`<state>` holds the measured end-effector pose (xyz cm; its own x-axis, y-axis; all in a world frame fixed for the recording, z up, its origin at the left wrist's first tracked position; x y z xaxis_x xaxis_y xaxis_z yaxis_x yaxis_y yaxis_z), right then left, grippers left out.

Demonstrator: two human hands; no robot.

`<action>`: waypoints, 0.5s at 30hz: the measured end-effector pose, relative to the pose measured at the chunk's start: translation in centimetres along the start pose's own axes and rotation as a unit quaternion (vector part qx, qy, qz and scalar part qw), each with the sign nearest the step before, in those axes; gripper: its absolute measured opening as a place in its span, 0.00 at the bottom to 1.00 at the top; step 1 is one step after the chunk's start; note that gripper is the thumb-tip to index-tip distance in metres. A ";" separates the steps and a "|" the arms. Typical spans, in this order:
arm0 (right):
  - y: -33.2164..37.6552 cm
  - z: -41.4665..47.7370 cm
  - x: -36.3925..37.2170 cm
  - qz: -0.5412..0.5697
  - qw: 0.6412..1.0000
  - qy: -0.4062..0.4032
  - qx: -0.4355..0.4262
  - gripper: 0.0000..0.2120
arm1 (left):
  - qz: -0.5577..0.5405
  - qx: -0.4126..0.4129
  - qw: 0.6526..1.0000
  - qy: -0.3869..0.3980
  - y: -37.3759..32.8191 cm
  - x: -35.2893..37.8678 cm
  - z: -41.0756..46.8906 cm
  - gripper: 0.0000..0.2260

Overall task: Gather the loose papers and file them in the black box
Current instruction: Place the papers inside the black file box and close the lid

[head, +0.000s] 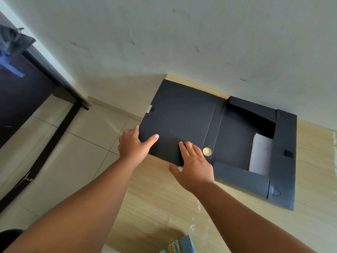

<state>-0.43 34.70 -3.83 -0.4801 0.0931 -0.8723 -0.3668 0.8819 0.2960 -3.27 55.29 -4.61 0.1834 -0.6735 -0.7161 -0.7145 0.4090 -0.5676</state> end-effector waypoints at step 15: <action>-0.1 0.2 -2.6 0.076 0.996 0.016 0.043 0.36 | -0.258 0.046 0.960 -0.096 -0.5 -1.5 -1.3 0.18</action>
<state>1.03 34.45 -1.70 -0.5508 0.2143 -0.8066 -0.2201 0.8950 0.3880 -4.10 55.31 -2.70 0.6242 -0.6793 -0.3860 -0.4341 0.1093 -0.8942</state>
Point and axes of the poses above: each hand's wrist, its own z-axis towards the middle knuckle, its own x-axis out of the palm, y = z × x, the point moved 3 cm from there along z, towards the middle knuckle, and after that the axes turned 1 degree about y, right-handed, at the moved point
